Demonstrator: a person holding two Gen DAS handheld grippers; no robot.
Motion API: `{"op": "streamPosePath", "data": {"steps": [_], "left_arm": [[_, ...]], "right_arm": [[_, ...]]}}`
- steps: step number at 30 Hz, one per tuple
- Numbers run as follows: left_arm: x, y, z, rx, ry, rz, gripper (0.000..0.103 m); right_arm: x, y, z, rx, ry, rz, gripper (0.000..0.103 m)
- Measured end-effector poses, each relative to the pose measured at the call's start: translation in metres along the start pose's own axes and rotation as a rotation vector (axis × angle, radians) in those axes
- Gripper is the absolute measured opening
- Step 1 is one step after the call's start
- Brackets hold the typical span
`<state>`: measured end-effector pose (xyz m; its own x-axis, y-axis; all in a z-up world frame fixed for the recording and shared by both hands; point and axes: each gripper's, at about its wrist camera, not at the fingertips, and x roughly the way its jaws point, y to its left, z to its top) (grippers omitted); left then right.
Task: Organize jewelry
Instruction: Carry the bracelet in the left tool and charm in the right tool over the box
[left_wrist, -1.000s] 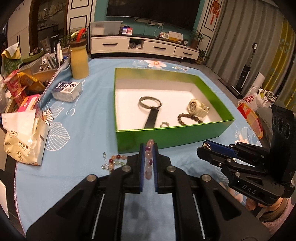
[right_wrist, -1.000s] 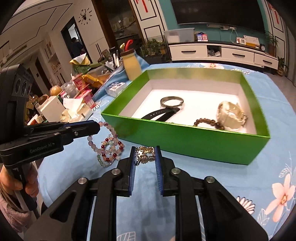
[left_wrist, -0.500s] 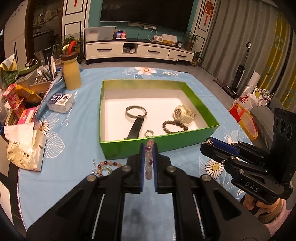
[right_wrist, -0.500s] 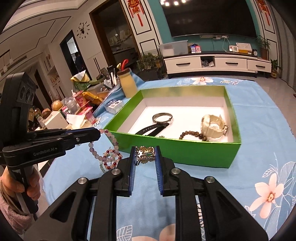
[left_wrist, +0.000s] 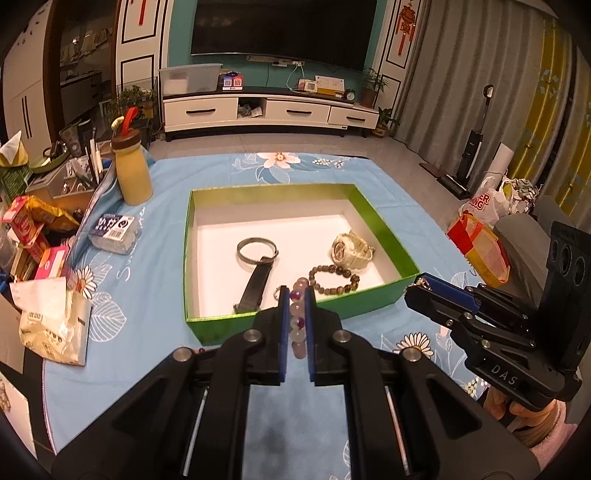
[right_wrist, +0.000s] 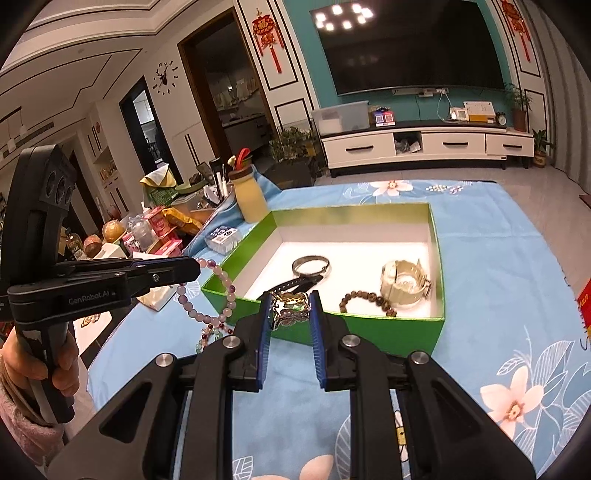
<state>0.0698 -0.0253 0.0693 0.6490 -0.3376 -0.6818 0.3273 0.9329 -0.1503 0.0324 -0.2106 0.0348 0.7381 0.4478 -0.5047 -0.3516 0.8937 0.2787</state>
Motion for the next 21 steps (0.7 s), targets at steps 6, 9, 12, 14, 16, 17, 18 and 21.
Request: {"op": "streamPosePath", "data": {"steps": [6, 9, 12, 14, 16, 17, 18, 21], "left_arm": [[0.003, -0.008, 0.016, 0.024, -0.01, 0.005, 0.007], [0.006, -0.012, 0.023, 0.033, -0.014, 0.004, 0.008], [0.01, -0.014, 0.03, 0.038, -0.014, 0.001, 0.008], [0.014, -0.014, 0.034, 0.036, -0.011, -0.002, 0.008], [0.019, -0.015, 0.04, 0.032, -0.006, -0.004, 0.008], [0.022, -0.015, 0.042, 0.03, -0.004, -0.004, 0.008], [0.025, -0.014, 0.045, 0.026, -0.001, -0.006, 0.008], [0.035, -0.011, 0.051, 0.009, 0.007, -0.011, 0.008]], "right_arm": [[-0.002, -0.005, 0.011, 0.005, -0.027, -0.006, 0.02], [-0.003, -0.008, 0.015, 0.008, -0.04, -0.012, 0.02], [-0.002, -0.012, 0.019, 0.011, -0.048, -0.018, 0.02], [-0.001, -0.015, 0.022, 0.013, -0.054, -0.02, 0.02], [0.001, -0.018, 0.027, 0.011, -0.06, -0.023, 0.02], [0.002, -0.019, 0.029, 0.01, -0.061, -0.024, 0.02], [0.003, -0.02, 0.031, 0.01, -0.063, -0.025, 0.02], [0.007, -0.026, 0.036, 0.007, -0.063, -0.034, 0.02]]}}
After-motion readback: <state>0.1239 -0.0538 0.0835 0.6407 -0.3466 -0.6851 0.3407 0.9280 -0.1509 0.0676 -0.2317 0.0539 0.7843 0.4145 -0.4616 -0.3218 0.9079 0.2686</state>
